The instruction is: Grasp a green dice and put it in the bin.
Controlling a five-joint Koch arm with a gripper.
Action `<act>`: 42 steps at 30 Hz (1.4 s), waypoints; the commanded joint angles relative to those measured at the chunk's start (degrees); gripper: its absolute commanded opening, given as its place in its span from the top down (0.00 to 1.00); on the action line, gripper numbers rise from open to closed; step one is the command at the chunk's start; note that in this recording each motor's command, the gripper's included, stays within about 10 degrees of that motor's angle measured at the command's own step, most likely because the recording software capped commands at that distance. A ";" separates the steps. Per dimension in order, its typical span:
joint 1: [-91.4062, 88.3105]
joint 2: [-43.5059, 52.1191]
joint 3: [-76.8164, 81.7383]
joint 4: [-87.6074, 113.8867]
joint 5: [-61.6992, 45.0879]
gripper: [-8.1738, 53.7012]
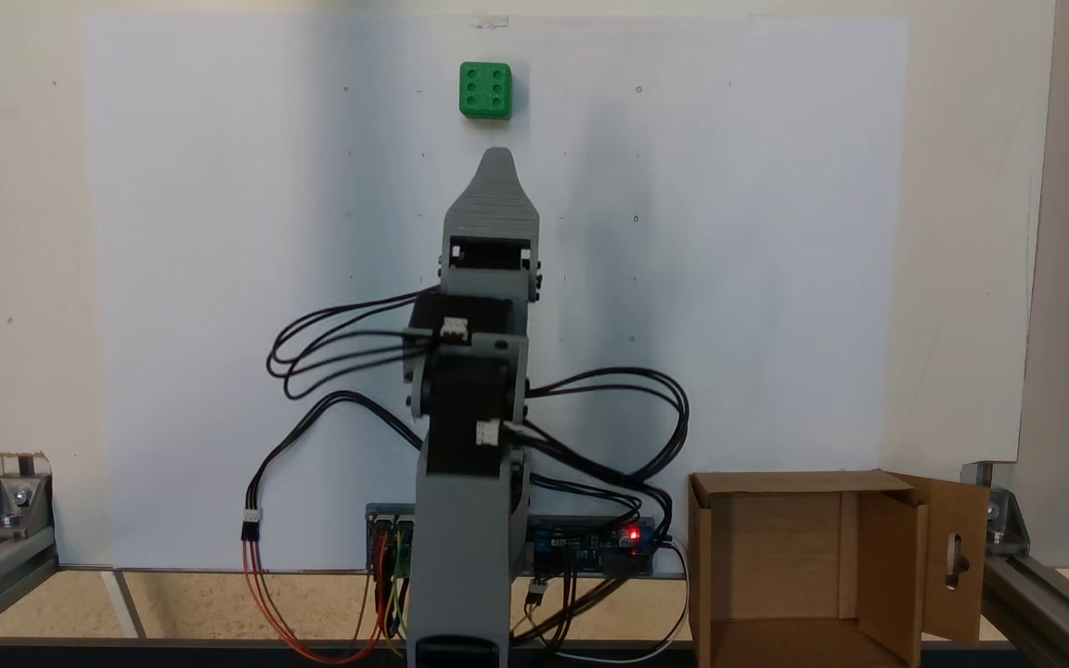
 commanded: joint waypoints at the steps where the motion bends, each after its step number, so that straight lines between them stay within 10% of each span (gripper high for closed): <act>1: -0.26 -2.55 -7.12 5.27 3.60 0.18; 23: -1.67 -33.93 -40.96 13.45 9.93 0.18; 42: -4.57 -37.88 -43.68 13.27 10.63 0.18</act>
